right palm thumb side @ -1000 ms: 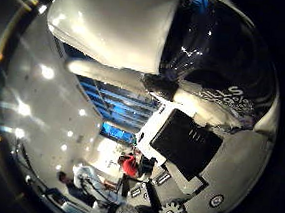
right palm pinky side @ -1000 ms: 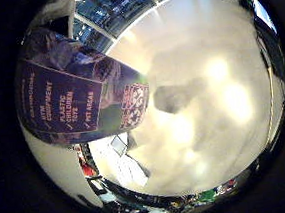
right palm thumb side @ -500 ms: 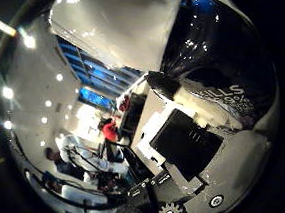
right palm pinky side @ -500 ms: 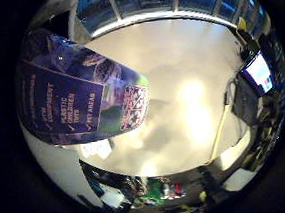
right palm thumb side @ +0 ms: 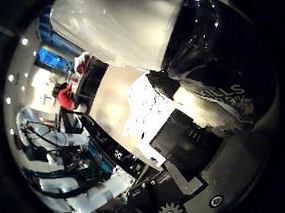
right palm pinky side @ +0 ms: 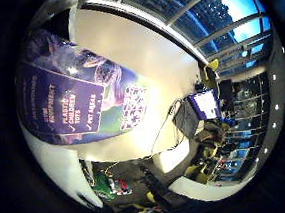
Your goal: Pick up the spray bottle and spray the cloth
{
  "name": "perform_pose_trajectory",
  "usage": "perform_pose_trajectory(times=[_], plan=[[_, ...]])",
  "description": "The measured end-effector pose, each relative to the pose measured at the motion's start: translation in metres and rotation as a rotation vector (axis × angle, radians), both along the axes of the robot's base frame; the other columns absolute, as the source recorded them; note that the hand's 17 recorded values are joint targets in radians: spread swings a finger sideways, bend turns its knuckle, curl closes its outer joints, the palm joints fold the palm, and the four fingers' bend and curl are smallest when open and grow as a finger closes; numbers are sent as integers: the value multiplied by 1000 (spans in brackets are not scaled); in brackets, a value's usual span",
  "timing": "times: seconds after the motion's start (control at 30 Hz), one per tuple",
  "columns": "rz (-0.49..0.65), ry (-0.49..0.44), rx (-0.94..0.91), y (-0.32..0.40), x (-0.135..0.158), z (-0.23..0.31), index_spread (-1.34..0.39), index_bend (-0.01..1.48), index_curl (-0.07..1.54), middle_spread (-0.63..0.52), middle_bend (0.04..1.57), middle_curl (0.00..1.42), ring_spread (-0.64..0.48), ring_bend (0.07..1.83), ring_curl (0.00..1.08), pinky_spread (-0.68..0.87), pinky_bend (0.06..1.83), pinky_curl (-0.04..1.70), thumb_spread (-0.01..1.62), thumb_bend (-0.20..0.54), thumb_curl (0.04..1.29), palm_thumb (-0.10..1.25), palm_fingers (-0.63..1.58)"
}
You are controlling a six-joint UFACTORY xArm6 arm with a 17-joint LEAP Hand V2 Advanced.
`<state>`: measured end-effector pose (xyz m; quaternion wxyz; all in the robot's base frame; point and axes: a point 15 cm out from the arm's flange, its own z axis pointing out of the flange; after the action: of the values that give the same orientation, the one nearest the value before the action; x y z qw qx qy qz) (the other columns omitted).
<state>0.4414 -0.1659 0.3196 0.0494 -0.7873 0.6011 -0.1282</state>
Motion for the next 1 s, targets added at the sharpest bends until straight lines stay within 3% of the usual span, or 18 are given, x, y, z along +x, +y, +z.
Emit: perform_pose_trajectory(times=[0.23, 0.5, 0.83, 1.0], plan=[[26, 18, -92, 18, -8, -32, -239, 1116, 938, -128, 1393, 788, -247, 1319, 870, -179, 985, 1555, 1002, -15, 673, 1059, 1095], [25, 48, -75, 40, -16, -74, -240, 1112, 937, -129, 1397, 782, -248, 1317, 875, -177, 982, 1564, 998, -14, 685, 1051, 1095], [36, -29, -149, 28, -2, -26, -240, 1111, 938, -129, 1396, 776, -249, 1311, 879, -174, 988, 1564, 997, -14, 692, 1049, 1101], [19, -26, -142, 29, -5, -32, -240, 1112, 937, -129, 1397, 774, -249, 1308, 881, -172, 992, 1556, 994, -14, 696, 1045, 1101]])
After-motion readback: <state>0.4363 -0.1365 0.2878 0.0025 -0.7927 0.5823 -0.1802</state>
